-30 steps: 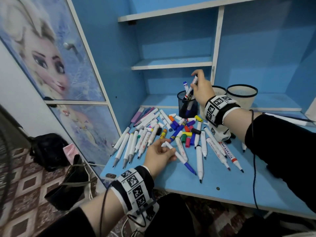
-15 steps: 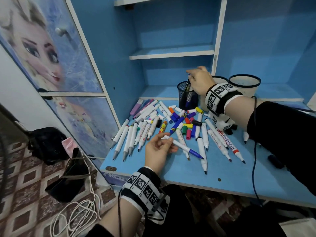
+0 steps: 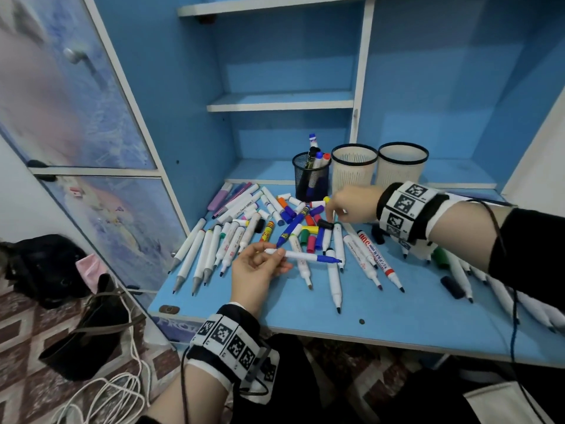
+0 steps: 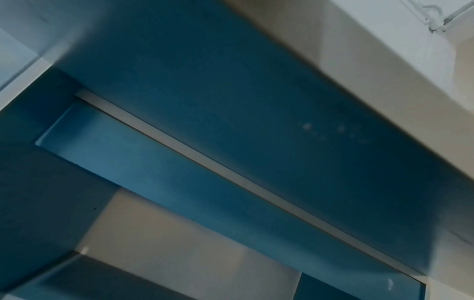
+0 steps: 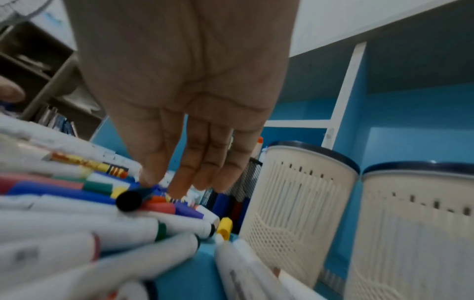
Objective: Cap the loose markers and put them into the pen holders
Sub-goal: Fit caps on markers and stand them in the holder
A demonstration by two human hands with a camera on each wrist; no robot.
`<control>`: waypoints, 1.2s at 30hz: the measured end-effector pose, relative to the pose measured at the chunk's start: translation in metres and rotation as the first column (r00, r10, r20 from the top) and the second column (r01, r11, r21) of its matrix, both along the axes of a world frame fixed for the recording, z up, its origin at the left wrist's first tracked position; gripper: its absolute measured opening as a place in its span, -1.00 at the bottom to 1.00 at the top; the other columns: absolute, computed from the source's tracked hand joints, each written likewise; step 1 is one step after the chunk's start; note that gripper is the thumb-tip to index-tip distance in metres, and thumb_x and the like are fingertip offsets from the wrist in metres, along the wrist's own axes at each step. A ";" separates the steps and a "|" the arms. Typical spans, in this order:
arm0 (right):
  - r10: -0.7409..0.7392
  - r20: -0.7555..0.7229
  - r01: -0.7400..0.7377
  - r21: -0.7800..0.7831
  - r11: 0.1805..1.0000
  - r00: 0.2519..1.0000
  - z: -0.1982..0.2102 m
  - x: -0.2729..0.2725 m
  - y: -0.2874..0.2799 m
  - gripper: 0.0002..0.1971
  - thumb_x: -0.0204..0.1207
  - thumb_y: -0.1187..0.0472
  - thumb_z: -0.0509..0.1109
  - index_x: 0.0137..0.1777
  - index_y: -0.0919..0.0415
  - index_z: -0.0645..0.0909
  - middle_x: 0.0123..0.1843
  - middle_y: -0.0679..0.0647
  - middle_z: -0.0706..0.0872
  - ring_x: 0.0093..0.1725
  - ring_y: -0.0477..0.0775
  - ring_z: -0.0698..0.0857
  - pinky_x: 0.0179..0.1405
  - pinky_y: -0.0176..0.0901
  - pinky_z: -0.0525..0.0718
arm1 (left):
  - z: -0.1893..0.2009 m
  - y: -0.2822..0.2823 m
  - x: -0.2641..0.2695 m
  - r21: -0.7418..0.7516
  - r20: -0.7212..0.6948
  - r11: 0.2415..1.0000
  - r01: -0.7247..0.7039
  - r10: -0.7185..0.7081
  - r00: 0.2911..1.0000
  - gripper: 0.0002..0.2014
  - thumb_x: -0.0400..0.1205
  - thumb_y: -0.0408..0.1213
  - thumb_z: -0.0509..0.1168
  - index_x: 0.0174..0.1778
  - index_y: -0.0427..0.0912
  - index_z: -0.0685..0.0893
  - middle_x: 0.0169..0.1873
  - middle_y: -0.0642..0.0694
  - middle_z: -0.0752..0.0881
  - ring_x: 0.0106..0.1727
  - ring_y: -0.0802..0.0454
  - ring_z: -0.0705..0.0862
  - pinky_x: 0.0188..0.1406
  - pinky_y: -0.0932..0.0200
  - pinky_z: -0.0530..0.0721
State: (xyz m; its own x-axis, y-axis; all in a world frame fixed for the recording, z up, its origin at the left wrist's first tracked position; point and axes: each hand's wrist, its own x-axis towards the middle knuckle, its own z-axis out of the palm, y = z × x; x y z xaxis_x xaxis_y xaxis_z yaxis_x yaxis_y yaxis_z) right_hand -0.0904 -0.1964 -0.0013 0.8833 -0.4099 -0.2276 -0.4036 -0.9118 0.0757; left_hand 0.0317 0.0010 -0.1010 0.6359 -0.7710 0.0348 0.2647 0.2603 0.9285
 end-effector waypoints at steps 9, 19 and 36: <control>-0.017 -0.007 0.017 0.063 0.998 1.000 0.006 -0.011 -0.015 -0.60 0.61 0.34 0.26 0.42 0.07 0.52 0.32 0.02 0.66 0.16 0.02 0.62 0.09 -0.29 0.46 | 0.003 0.001 -0.003 0.005 0.008 1.000 -0.004 0.004 1.000 -0.88 0.53 -0.58 0.33 -0.05 -0.39 0.59 -0.43 -0.27 0.77 -0.45 -0.04 0.76 -0.36 0.23 0.77; -0.327 -0.118 0.339 0.099 0.936 0.937 -0.001 -0.089 -0.050 -0.73 0.46 0.21 0.45 0.14 -0.03 0.71 0.06 -0.09 0.77 0.01 -0.08 0.68 0.16 -0.17 0.63 | 0.002 0.002 -0.002 0.008 0.047 1.000 0.021 -0.022 0.999 -0.85 0.51 -0.62 0.34 -0.08 -0.34 0.61 -0.45 -0.19 0.78 -0.44 0.00 0.77 -0.36 0.29 0.75; -0.375 -0.072 0.381 0.132 0.915 0.924 -0.007 -0.095 -0.071 -0.45 0.53 0.52 0.23 0.46 0.04 0.52 0.39 -0.03 0.62 0.38 0.02 0.57 0.32 -0.22 0.46 | 0.002 0.001 -0.003 0.034 0.066 0.999 0.025 -0.027 0.997 -0.84 0.51 -0.63 0.33 -0.07 -0.34 0.61 -0.43 -0.20 0.78 -0.44 0.00 0.77 -0.36 0.29 0.76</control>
